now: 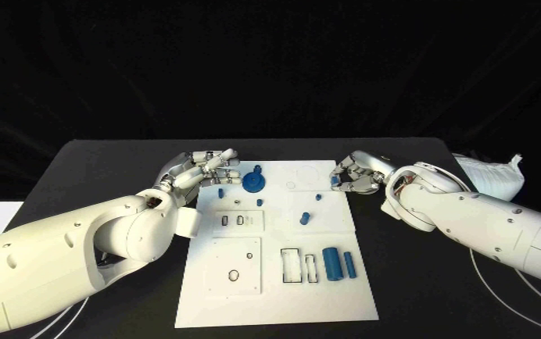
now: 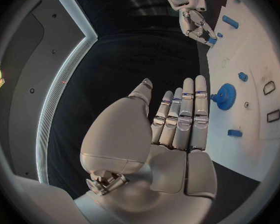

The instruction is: Assemble the parts on the task board

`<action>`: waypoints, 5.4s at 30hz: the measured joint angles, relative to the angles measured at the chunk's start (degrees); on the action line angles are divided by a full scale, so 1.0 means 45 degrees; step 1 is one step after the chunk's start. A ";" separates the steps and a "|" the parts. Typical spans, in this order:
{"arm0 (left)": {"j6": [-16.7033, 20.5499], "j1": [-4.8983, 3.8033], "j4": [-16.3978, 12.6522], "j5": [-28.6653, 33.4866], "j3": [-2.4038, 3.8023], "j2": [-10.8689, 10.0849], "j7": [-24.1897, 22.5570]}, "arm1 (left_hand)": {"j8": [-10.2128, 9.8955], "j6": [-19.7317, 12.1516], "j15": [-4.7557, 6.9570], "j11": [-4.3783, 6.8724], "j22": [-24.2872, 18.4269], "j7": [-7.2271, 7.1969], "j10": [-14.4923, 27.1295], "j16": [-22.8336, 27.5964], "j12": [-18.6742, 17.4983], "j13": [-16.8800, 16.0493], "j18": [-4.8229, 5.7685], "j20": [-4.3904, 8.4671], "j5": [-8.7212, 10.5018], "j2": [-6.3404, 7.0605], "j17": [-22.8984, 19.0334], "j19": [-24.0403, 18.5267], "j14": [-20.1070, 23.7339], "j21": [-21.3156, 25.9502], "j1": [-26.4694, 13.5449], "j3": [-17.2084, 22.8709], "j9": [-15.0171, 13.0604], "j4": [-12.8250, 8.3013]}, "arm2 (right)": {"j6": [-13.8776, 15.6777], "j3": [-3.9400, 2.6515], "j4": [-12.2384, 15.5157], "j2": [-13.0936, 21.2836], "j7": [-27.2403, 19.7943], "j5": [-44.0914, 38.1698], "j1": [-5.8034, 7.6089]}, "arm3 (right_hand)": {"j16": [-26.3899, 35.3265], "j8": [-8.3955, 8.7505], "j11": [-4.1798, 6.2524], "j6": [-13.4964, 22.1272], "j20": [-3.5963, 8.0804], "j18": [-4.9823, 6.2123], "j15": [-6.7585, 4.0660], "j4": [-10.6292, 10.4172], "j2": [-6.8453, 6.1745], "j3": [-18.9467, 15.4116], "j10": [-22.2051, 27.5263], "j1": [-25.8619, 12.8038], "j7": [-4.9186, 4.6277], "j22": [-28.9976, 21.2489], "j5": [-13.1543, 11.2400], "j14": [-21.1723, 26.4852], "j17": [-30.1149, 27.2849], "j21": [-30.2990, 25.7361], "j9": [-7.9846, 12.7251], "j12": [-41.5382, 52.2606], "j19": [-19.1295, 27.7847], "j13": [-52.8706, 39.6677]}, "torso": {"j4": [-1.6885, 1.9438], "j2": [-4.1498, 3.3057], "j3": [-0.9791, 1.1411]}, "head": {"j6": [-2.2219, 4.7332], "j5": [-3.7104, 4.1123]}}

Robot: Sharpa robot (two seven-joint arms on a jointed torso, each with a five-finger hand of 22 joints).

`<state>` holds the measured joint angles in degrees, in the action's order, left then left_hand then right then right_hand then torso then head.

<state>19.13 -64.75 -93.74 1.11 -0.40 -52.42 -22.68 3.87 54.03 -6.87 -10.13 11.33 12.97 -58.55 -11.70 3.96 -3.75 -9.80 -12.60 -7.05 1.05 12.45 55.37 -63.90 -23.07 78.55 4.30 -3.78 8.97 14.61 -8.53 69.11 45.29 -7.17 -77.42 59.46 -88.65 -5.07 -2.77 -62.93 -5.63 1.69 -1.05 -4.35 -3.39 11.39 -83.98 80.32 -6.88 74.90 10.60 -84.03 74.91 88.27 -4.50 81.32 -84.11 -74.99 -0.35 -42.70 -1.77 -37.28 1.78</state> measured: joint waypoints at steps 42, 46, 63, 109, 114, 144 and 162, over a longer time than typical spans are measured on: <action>-0.0007 -0.0002 0.0288 0.0181 0.0001 -0.0074 -0.0140 | 0.0000 -0.0028 -0.0140 0.0000 -0.0188 0.0028 0.0000 0.0386 0.0000 0.0000 0.0000 -0.0159 0.0000 -0.0084 0.0053 -0.0842 0.0460 0.0330 -0.0084 -0.0127 0.0000 -0.0191 | 0.1849 0.0608 0.3738 -0.2182 0.3256 -0.1550 -0.0332 | -0.0001 0.0016 0.0261 -0.0448 0.0227 0.0003 -0.0181 0.0264 0.0566 0.0335 -0.0049 -0.0241 0.0101 0.0006 -0.0189 0.0001 0.0006 0.0107 -0.0074 -0.0447 0.0046 -0.0048 | -0.0002 -0.0005 -0.0024 | -0.0255 -0.0239; -0.0004 -0.0002 0.0320 0.0198 0.0003 -0.0062 -0.0161 | 0.0000 -0.0046 -0.0178 0.0000 -0.0198 0.0045 0.0000 0.0392 0.0000 0.0000 0.0001 -0.0159 0.0000 -0.0084 0.0053 -0.0842 0.0498 0.0363 -0.0084 -0.0127 0.0000 -0.0191 | 0.1752 0.0706 0.3658 -0.2515 0.3654 -0.2238 -0.0448 | -0.0001 0.0043 0.0260 -0.0431 0.0227 0.0001 -0.0181 0.0264 0.0531 0.0335 -0.0050 -0.0313 0.0118 0.0005 -0.0191 0.0001 0.0006 0.0107 -0.0077 -0.0455 0.0046 -0.0039 | -0.0005 -0.0006 -0.0024 | -0.0283 -0.0234; -0.0111 0.0000 0.0387 0.0245 0.0000 0.0040 -0.0275 | 0.0000 -0.0046 -0.0180 -0.0044 -0.0238 0.0045 0.0044 0.0444 0.0000 0.0000 0.0001 -0.0228 0.0000 -0.0083 0.0050 -0.1002 0.0592 0.0444 -0.0083 -0.0144 0.0000 -0.0278 | 0.1451 0.0943 0.3373 -0.3360 0.4353 -0.3819 -0.0555 | 0.0000 0.0037 0.0260 -0.0431 0.0226 0.0001 -0.0180 0.0264 0.0510 0.0332 -0.0049 -0.0359 0.0127 0.0003 -0.0142 0.0001 0.0003 0.0107 -0.0067 -0.0457 0.0047 -0.0008 | -0.0006 -0.0017 0.0002 | -0.0413 -0.0281; -0.0170 0.0001 0.0415 0.0262 0.0000 0.0121 -0.0258 | 0.0000 -0.0045 -0.0180 -0.0044 -0.0261 0.0044 0.0044 0.0444 0.0000 0.0000 0.0001 -0.0227 0.0000 -0.0134 0.0045 -0.1001 0.0591 0.0444 -0.0134 -0.0143 0.0000 -0.0278 | 0.0474 0.1049 0.3666 -0.3389 0.4849 -0.4064 -0.0544 | 0.0155 0.0200 0.0260 -0.0339 0.0224 0.0002 -0.0180 0.0088 0.0121 0.0153 -0.0050 -0.1178 0.0027 0.0008 -0.0437 0.0001 0.0005 0.0050 0.0040 -0.0974 0.0048 0.0006 | -0.0013 -0.0013 0.0006 | -0.0635 -0.0430; -0.0170 0.0001 0.0424 0.0263 0.0000 0.0125 -0.0251 | 0.0000 -0.0045 -0.0181 -0.0044 -0.0260 0.0044 0.0044 0.0444 0.0000 0.0000 0.0001 -0.0227 0.0000 -0.0134 0.0045 -0.1001 0.0592 0.0444 -0.0134 -0.0143 0.0000 -0.0278 | 0.0481 0.1045 0.3672 -0.3379 0.4970 -0.4172 -0.0545 | 0.0201 0.0252 0.0212 -0.0203 0.0224 0.0002 -0.0180 0.0039 0.0036 0.0098 -0.0002 -0.1160 -0.0013 0.0007 -0.0438 0.0002 0.0009 0.0050 0.0039 -0.1171 0.0048 0.0006 | -0.0013 -0.0012 0.0006 | -0.0645 -0.0430; -0.0187 0.0004 0.0523 0.0266 0.0000 0.0175 -0.0156 | 0.0000 -0.0045 -0.0128 -0.0044 -0.0217 0.0044 0.0044 0.0444 0.0000 0.0000 -0.0002 -0.0229 0.0000 -0.0184 0.0136 -0.0857 0.0539 0.0407 -0.0184 -0.0145 -0.0001 -0.0348 | 0.2394 0.1189 0.4135 -0.2901 0.4765 -0.4128 -0.0988 | 0.0295 0.0393 -0.0245 0.1952 -0.0054 0.0000 0.0100 -0.0636 -0.0643 -0.0849 0.0905 -0.1476 -0.0578 0.0003 -0.0539 0.0002 0.0005 -0.0114 0.0186 -0.2943 0.0046 0.0008 | -0.0021 0.0001 0.0023 | -0.0631 -0.0443; -0.0203 0.0007 0.1285 -0.1088 -0.0002 0.0168 0.1078 | 0.0306 0.0824 0.0852 0.0724 0.0632 -0.0522 -0.1785 -0.1287 0.0747 -0.0370 0.0001 0.0684 0.0000 -0.0268 0.1349 0.1649 -0.2443 -0.1395 -0.0268 -0.0177 -0.0106 -0.0562 | 0.4975 0.0264 0.6371 -0.0794 0.2472 -0.2776 -0.0920 | 0.0295 0.0290 -0.0244 0.2019 -0.0098 0.0001 0.0188 -0.1335 -0.0822 -0.1549 0.0905 -0.1011 -0.0512 0.0000 -0.0528 0.0003 0.0002 -0.0113 0.0116 -0.2996 0.0000 0.0083 | -0.0159 0.0150 0.0085 | -0.0625 -0.0590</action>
<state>18.22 -64.72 -87.96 -3.79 -0.41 -51.67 -17.83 5.25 57.74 -3.04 -6.87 14.17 10.63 -66.58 -17.50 7.32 -5.41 -9.79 -9.52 -7.05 -0.16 18.52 62.80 -74.89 -29.35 77.34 3.50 -4.25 6.44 37.00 -7.34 97.78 41.71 3.95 -89.91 55.33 -87.33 -3.76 -3.87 -53.85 -6.07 1.70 -0.20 -10.35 -7.08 4.42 -79.91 75.77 -9.19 74.90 8.23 -84.02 74.92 87.76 -3.98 67.84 -84.10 -74.62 -1.06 -42.03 -1.39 -40.09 -0.87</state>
